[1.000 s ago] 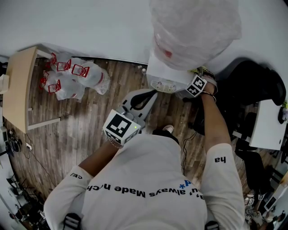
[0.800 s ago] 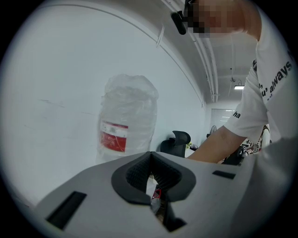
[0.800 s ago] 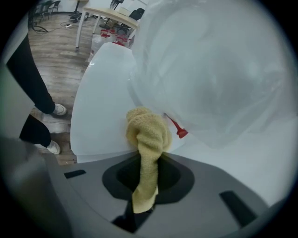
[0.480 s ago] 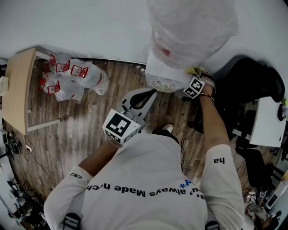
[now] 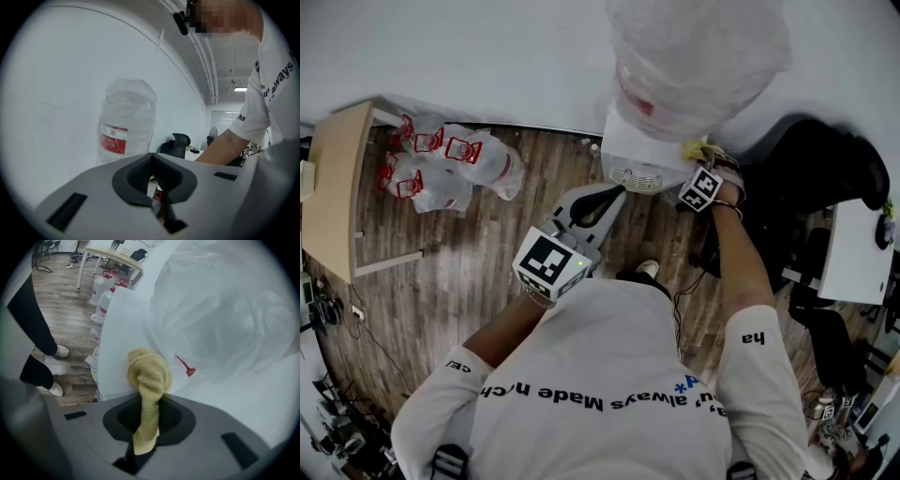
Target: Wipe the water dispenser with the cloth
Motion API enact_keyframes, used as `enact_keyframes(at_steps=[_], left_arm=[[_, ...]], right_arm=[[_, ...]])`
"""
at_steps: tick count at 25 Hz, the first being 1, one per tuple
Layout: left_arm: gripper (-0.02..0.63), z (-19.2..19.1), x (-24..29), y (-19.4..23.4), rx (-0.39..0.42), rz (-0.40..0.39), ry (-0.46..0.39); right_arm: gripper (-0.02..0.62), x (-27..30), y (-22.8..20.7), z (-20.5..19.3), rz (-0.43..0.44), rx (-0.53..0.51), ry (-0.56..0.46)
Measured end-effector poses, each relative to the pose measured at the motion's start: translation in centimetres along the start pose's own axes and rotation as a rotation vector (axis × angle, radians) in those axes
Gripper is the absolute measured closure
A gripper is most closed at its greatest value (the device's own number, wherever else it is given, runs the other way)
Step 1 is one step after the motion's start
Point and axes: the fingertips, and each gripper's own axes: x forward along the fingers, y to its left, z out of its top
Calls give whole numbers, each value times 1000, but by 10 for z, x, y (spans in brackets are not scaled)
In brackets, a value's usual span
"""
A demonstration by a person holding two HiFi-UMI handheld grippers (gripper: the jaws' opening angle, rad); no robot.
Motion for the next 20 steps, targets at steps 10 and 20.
enact_keyframes(at_steps=[10, 20], left_arm=[[589, -1, -2, -7, -4, -13, -11], [589, 0, -5, -9, -5, -22, -14]], right_arm=[[538, -13, 15, -4, 4, 4, 4], [538, -22, 27, -6, 7, 8, 11]])
